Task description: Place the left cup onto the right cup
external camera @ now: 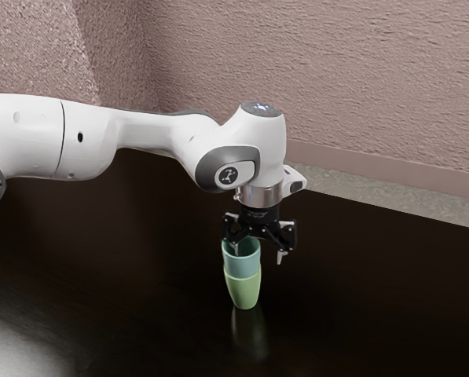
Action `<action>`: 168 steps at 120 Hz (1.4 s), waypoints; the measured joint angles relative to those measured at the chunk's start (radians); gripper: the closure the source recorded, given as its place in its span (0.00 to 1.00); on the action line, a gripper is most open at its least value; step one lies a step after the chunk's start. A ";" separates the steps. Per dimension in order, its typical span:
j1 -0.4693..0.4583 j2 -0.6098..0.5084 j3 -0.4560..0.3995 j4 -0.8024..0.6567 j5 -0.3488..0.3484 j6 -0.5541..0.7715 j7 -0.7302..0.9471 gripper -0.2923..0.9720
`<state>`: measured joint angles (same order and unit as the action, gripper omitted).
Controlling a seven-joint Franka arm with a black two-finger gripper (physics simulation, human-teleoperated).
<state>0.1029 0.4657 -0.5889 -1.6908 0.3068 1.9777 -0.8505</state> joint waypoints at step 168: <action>-0.025 -0.239 -0.006 0.011 -0.013 -0.094 0.010 0.23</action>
<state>0.0783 0.2264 -0.5953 -1.6802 0.2940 1.8835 -0.8406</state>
